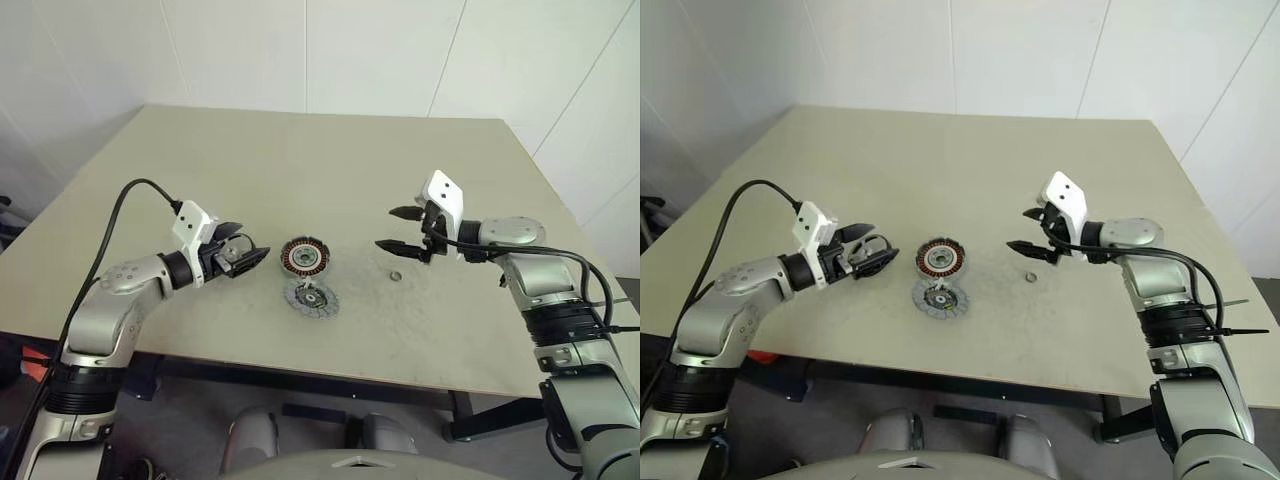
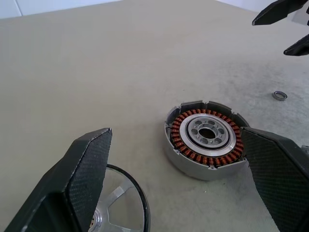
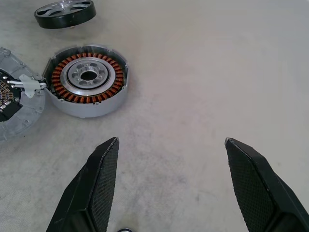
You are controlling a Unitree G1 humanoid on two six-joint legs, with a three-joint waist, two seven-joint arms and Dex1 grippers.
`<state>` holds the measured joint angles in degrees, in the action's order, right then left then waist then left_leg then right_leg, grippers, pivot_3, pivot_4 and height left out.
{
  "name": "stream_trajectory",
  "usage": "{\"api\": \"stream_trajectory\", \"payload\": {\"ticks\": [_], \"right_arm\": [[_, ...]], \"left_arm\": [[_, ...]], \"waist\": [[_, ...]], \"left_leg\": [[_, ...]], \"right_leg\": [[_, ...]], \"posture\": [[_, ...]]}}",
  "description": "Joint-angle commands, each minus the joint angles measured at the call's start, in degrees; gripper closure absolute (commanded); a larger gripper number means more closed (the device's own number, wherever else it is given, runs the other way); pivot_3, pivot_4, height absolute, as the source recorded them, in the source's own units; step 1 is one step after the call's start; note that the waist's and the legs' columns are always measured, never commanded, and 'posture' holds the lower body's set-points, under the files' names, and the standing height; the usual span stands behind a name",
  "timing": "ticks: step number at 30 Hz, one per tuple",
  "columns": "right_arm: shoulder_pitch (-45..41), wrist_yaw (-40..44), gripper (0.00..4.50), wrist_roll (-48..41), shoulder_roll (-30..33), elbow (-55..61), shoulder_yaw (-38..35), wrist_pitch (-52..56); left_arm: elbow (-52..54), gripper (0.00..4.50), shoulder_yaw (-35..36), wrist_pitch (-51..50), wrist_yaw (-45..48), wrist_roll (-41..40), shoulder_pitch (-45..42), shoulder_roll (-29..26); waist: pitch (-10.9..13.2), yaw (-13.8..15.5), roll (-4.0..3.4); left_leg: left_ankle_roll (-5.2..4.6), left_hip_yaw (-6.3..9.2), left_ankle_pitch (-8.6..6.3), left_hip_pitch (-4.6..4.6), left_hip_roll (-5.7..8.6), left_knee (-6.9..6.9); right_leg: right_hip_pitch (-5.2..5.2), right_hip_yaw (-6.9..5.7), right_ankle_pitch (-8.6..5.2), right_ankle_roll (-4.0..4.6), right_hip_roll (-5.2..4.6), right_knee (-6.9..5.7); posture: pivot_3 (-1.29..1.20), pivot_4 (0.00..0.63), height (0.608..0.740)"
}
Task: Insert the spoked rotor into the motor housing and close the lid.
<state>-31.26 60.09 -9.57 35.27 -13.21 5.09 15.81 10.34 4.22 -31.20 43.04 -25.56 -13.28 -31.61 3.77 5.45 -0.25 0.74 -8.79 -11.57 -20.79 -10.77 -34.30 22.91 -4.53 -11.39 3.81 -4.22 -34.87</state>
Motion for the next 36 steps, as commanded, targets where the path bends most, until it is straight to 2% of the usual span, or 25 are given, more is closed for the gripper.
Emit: {"api": "stream_trajectory", "payload": {"ticks": [1, 19, 27, 36], "right_arm": [[-1.7, -1.7, 0.56, -0.1, -0.9, 1.3, -0.9, -1.9], [-0.3, -1.9, 0.56, 1.0, 0.1, 2.7, 0.0, -1.8], [5.4, 0.3, 0.56, 1.5, 4.1, 6.1, 1.3, 1.1], [8.5, 0.4, 0.56, 2.5, 3.8, 2.8, 2.7, 0.0]], "left_arm": [[2.1, 0.0, 0.3, 0.4, -0.4, -0.3, -1.4, 0.0], [1.9, 0.0, 0.1, 0.7, -1.1, -0.3, -1.7, 0.5], [1.2, 0.0, -0.4, 1.3, -1.1, 0.3, -1.8, 1.2], [1.0, 0.0, -0.5, 1.5, -1.3, 0.7, -1.7, 1.6]], "waist": [[0.0, 0.0, 0.0], [0.0, 0.0, 0.0], [0.0, 0.1, 0.0], [0.0, 0.1, -0.02]], "left_leg": [[0.0, 0.0, 0.0, 0.0, 0.0, 0.0], [0.0, 0.0, 0.0, 0.0, 0.0, 0.0], [-0.02, 0.01, -0.01, -0.01, 0.01, 0.0], [0.01, 0.0, 0.01, 0.19, 0.01, 0.0]], "right_leg": [[0.0, 0.0, 0.0, 0.0, 0.0, 0.0], [0.0, 0.0, 0.0, 0.0, 0.0, -0.01], [-0.04, 0.0, 0.0, 0.0, 0.0, 0.02], [-0.21, 0.0, -0.18, -0.32, 0.0, 0.0]], "posture": [[0.0, 0.0, 0.74], [0.0, 0.0, 0.74], [0.0, 0.0, 0.74], [0.0, 0.0, 0.74]]}}
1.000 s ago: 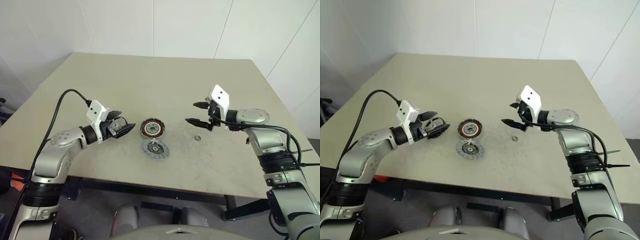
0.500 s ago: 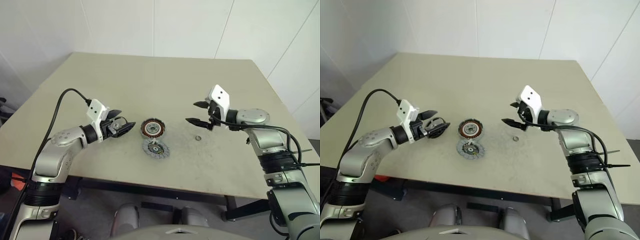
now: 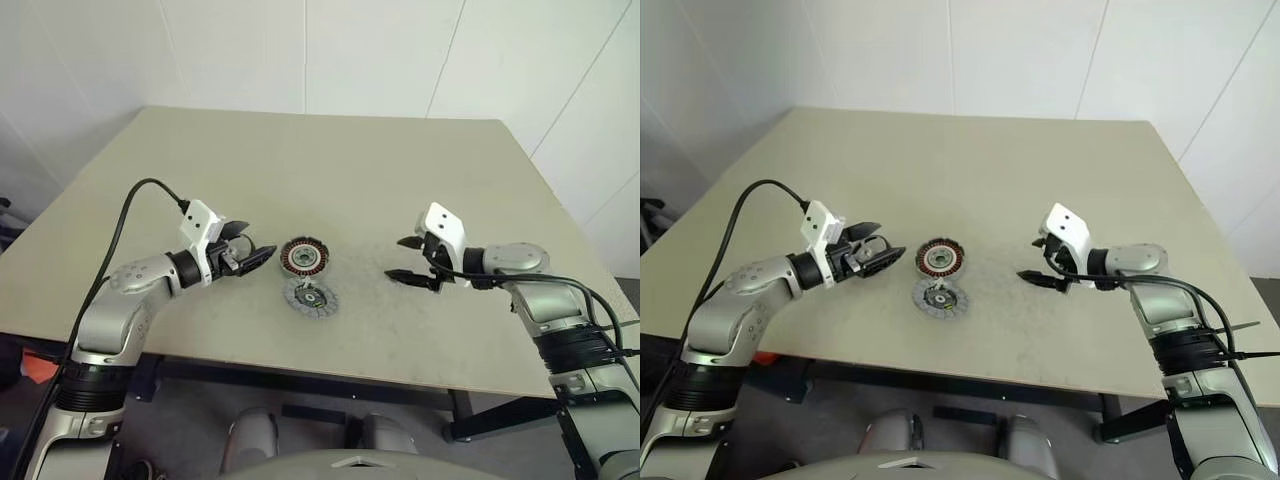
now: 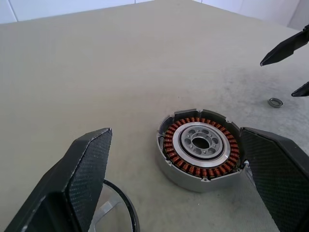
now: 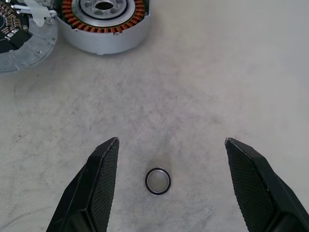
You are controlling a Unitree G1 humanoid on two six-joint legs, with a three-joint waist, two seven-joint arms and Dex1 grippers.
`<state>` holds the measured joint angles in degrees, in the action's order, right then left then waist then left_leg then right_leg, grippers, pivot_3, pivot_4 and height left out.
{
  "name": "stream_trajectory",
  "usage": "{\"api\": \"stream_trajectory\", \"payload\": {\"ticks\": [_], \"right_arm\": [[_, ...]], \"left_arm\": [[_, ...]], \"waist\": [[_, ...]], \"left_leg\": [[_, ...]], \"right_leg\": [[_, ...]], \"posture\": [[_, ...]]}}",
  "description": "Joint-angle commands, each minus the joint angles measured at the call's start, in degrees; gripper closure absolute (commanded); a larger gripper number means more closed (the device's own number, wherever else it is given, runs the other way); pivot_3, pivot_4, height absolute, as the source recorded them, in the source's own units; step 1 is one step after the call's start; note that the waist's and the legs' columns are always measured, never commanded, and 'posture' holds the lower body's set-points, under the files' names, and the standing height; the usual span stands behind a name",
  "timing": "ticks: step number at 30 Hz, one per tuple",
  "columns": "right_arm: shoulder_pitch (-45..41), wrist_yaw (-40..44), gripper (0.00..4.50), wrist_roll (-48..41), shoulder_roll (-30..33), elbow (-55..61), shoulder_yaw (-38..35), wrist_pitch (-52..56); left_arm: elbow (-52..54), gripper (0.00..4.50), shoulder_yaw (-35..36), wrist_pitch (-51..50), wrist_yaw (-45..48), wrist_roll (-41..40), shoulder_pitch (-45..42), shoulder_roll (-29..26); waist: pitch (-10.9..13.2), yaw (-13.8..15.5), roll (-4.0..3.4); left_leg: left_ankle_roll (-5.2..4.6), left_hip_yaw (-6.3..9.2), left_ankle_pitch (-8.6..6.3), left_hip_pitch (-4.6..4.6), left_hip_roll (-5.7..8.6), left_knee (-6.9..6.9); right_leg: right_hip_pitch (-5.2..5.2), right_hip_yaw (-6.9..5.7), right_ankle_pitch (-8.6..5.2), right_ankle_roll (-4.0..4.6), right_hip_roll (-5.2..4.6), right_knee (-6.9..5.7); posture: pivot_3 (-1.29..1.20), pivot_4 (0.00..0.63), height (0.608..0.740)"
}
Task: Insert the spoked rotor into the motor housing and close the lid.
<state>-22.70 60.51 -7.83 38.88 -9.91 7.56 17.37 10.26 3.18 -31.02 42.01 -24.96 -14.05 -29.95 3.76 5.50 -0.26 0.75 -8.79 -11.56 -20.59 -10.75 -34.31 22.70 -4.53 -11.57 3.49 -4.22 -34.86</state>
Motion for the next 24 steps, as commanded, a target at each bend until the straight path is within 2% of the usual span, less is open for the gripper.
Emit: {"api": "stream_trajectory", "payload": {"ticks": [1, 20, 24], "right_arm": [[0.0, -0.1, 0.56, 1.0, 0.0, -1.0, 0.4, -2.0], [-0.9, 0.1, 0.56, 2.5, -1.8, -10.4, 0.8, -5.7], [-0.9, 0.4, 1.76, 2.6, -2.1, -10.9, 0.9, -5.5]], "left_arm": [[1.2, 0.0, 0.6, 1.3, -0.3, 0.1, -0.8, -0.1], [1.3, 0.0, 1.1, 1.5, -0.6, 0.5, -1.1, -0.5], [1.3, 0.0, 1.3, 1.5, -0.9, 0.7, -1.1, -0.5]], "waist": [[0.0, 0.0, 0.0], [0.0, -0.1, -0.01], [0.0, -0.1, 0.0]], "left_leg": [[0.0, 0.0, 0.0, 0.0, 0.0, 0.0], [0.0, 0.0, 0.0, 0.25, 0.0, 0.0], [-0.01, 0.0, -0.01, 0.58, 0.0, 0.0]], "right_leg": [[-0.01, 0.0, 0.0, 0.01, 0.0, 0.01], [-0.25, -0.01, 0.0, 0.0, 0.0, 0.02], [-0.55, 0.0, -0.06, -0.1, 0.0, 0.05]], "posture": [[0.0, 0.0, 0.74], [0.0, 0.0, 0.74], [0.0, 0.0, 0.74]]}}
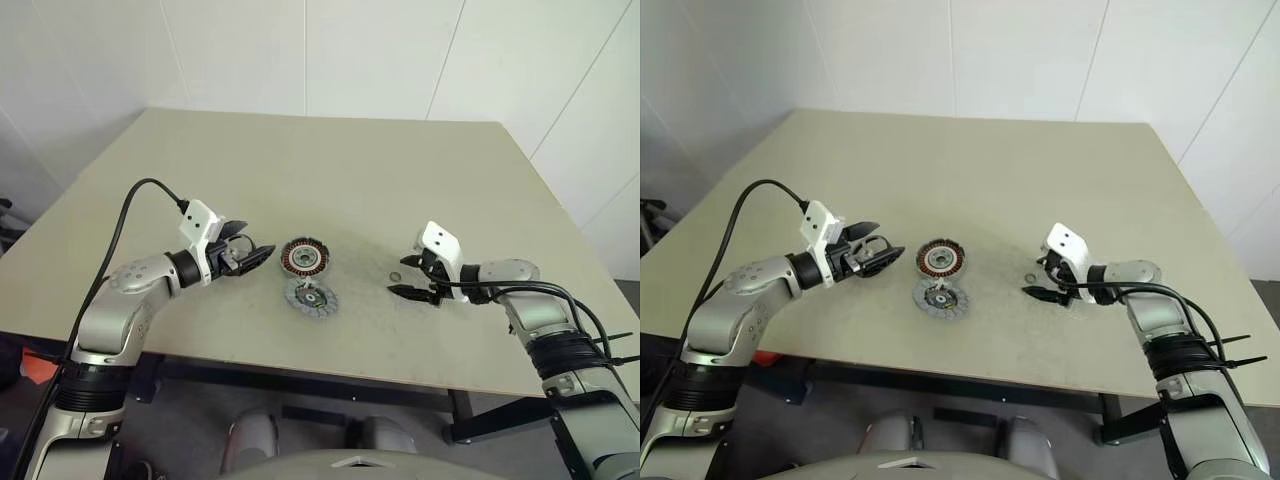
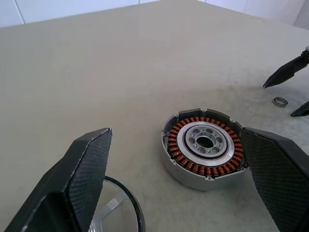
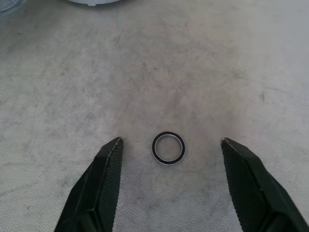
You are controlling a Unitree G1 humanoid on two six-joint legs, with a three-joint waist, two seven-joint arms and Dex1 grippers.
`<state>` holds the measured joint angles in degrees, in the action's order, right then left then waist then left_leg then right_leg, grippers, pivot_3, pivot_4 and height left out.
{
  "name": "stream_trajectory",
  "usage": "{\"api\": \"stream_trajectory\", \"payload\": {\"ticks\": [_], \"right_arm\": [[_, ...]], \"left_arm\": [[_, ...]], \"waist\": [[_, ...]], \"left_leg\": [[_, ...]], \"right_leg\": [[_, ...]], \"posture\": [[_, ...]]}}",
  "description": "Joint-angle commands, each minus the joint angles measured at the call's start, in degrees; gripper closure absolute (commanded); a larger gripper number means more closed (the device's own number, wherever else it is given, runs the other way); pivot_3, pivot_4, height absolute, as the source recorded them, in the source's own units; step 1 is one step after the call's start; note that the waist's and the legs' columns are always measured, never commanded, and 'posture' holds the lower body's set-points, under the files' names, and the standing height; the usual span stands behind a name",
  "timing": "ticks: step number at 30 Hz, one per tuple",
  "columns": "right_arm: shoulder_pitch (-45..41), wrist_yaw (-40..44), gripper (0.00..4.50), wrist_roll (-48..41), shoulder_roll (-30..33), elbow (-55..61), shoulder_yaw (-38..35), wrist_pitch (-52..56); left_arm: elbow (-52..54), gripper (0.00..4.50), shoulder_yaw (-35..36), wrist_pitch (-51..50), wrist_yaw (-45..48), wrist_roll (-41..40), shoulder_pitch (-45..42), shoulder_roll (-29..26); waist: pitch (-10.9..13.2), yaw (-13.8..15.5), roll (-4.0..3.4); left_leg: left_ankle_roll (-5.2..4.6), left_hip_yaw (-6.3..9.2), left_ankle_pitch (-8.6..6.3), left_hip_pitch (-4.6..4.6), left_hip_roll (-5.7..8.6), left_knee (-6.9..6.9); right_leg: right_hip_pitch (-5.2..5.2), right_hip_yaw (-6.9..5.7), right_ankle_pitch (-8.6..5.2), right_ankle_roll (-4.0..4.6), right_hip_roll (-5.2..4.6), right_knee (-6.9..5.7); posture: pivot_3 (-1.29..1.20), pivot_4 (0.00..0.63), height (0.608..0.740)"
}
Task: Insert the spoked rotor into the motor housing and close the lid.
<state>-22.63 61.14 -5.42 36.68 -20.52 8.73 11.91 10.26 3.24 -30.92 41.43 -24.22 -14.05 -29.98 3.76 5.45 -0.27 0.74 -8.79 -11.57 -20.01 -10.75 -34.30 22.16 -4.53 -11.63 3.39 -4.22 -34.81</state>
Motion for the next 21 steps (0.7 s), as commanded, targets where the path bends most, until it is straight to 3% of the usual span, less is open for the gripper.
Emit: {"api": "stream_trajectory", "payload": {"ticks": [1, 4, 9, 13, 21], "right_arm": [[-1.0, -0.3, 2.13, 0.3, 0.0, -0.4, -0.3, -0.1], [-1.3, -0.6, 3.12, 0.7, -0.1, -0.4, -0.2, -0.1], [-1.6, -0.6, 3.12, 0.8, -0.1, 0.0, -0.3, 0.6], [-1.8, -0.5, 3.93, 0.7, -0.1, 0.5, -0.3, 1.4], [-3.1, -1.7, 3.93, 1.3, -0.4, 1.5, -0.6, 1.2]], "left_arm": [[1.3, 0.0, 1.2, 1.4, -0.3, 0.0, -1.1, -0.4], [1.3, 0.0, 1.2, 1.4, -0.5, -0.1, -1.1, -0.5], [1.5, 0.0, 1.2, 1.5, -0.7, 0.0, -0.9, -0.5], [1.8, 0.0, 1.2, 1.5, -1.0, 0.1, -0.8, -0.4], [1.7, 0.0, 1.0, 1.6, -1.1, 0.3, -0.8, -0.4]], "waist": [[0.0, 0.0, 0.0], [0.0, 0.0, 0.0], [0.0, 0.0, 0.0], [0.0, 0.0, 0.0], [0.0, 0.0, 0.0]], "left_leg": [[0.0, 0.0, 0.0, 0.02, 0.0, 0.0], [0.0, 0.0, 0.0, 0.05, 0.01, -0.01], [0.0, 0.01, 0.01, 0.04, 0.01, 0.0], [-0.01, 0.0, 0.0, 0.01, 0.0, 0.0], [-0.01, 0.01, 0.0, 0.02, 0.01, 0.0]], "right_leg": [[-0.03, 0.0, 0.0, 0.0, 0.0, 0.01], [-0.08, 0.0, 0.0, -0.01, 0.0, 0.01], [-0.07, 0.0, 0.0, -0.01, 0.0, 0.01], [-0.04, 0.0, 0.0, 0.0, 0.0, 0.01], [-0.04, 0.0, 0.0, 0.0, 0.0, 0.02]], "posture": [[0.0, 0.0, 0.74], [0.0, 0.0, 0.74], [0.0, 0.0, 0.74], [0.0, 0.0, 0.74], [0.0, 0.0, 0.74]]}}
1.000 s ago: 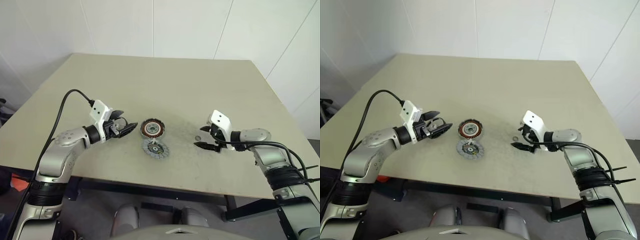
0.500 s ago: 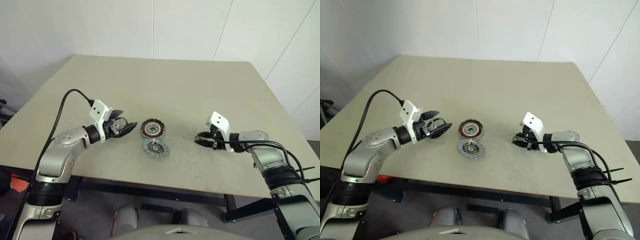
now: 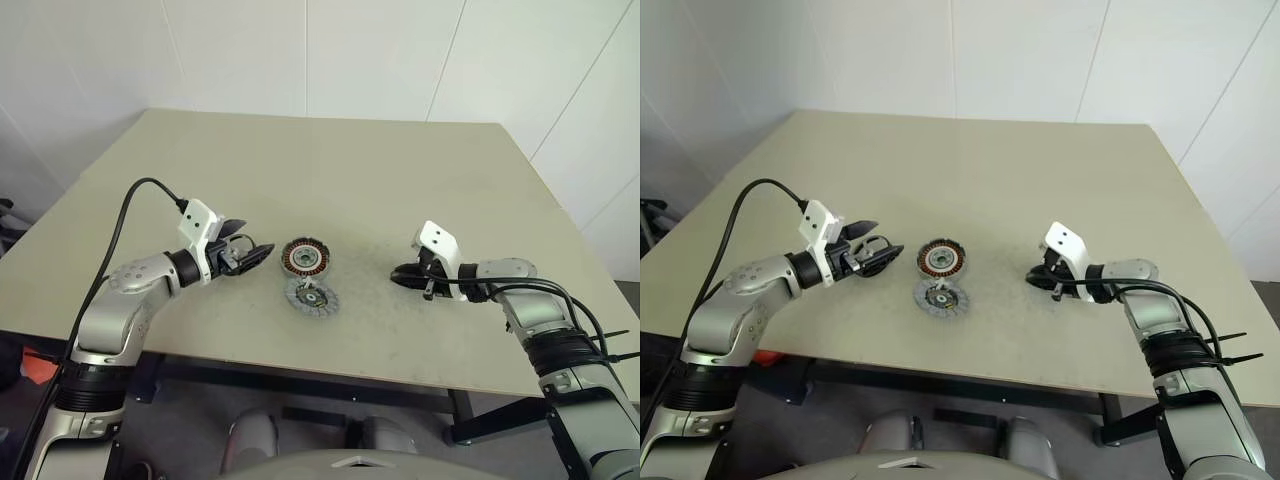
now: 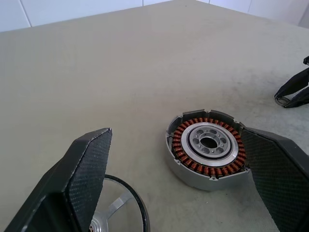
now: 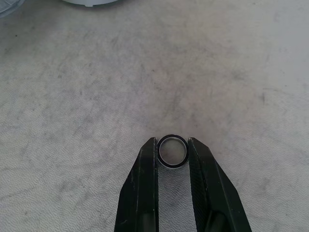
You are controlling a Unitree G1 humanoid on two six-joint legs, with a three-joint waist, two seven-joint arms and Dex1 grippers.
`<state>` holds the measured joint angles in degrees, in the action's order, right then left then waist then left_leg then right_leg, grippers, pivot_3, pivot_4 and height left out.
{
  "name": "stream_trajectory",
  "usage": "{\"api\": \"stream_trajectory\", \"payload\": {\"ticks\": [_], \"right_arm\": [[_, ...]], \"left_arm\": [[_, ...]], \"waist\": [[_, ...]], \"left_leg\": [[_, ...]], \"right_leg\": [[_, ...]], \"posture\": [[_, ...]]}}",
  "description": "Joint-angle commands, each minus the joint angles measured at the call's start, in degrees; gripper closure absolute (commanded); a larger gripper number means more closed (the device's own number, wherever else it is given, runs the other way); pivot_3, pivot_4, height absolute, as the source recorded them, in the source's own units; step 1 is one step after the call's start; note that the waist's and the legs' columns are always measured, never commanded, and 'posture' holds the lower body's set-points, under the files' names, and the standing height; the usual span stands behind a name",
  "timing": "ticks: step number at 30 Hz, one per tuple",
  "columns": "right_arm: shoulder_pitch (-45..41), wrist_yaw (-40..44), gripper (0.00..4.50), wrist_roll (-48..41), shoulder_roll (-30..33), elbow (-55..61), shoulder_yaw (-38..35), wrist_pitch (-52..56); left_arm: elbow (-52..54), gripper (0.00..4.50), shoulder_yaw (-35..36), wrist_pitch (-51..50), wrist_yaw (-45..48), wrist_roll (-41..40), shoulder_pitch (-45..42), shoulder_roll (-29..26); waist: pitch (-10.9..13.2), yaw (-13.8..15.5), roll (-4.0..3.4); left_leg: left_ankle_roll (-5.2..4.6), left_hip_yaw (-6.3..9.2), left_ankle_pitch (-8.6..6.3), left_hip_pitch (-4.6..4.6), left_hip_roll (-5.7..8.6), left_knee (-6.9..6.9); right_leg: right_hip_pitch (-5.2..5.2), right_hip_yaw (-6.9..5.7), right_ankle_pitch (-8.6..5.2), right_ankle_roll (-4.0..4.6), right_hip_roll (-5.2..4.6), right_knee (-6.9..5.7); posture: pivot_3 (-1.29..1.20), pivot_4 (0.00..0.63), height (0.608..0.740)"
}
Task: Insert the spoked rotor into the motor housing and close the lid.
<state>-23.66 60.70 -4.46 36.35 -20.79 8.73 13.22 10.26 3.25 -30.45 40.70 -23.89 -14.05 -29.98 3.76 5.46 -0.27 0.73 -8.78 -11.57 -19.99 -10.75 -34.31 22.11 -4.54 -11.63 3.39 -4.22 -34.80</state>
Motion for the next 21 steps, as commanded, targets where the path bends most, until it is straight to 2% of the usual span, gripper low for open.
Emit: {"api": "stream_trajectory", "payload": {"ticks": [1, 5, 13, 21], "right_arm": [[-2.6, -1.4, 3.93, 0.2, -0.3, 2.0, -0.7, -0.1], [-6.1, -3.2, 3.93, 0.8, -1.7, -0.8, -0.9, -1.6], [-15.3, -7.7, 3.93, 4.7, -4.7, -17.4, -0.4, -7.9], [-20.8, -11.2, 3.93, 7.8, -3.2, -29.5, -1.4, -12.5]], "left_arm": [[1.6, 0.0, 1.0, 1.2, -0.3, 0.0, -0.8, -0.3], [1.3, 0.0, 0.8, 1.3, -0.3, 0.2, -1.0, -0.2], [1.6, 0.0, 0.6, 1.6, -0.8, 0.5, -0.5, 0.0], [2.7, 0.0, 1.1, 1.7, -1.4, 0.4, 1.3, -0.2]], "waist": [[0.0, 0.0, 0.0], [0.0, -0.2, 0.0], [0.0, 0.0, 0.0], [0.0, -0.1, -0.01]], "left_leg": [[0.0, 0.0, 0.0, 0.0, 0.0, 0.0], [0.0, 0.0, 0.0, -0.02, -0.01, 0.0], [-0.01, -0.01, -0.01, -0.1, 0.0, 0.0], [-0.03, -0.03, -0.03, -0.29, -0.01, 0.0]], "right_leg": [[0.0, 0.0, 0.0, 0.0, 0.0, 0.0], [0.06, 0.0, 0.0, 0.0, 0.0, -0.01], [0.09, 0.0, 0.17, 0.3, 0.0, -0.01], [0.27, 0.0, 0.23, 0.41, 0.0, -0.02]], "posture": [[0.0, 0.0, 0.74], [0.0, 0.0, 0.74], [0.0, 0.0, 0.74], [0.0, 0.0, 0.74]]}}
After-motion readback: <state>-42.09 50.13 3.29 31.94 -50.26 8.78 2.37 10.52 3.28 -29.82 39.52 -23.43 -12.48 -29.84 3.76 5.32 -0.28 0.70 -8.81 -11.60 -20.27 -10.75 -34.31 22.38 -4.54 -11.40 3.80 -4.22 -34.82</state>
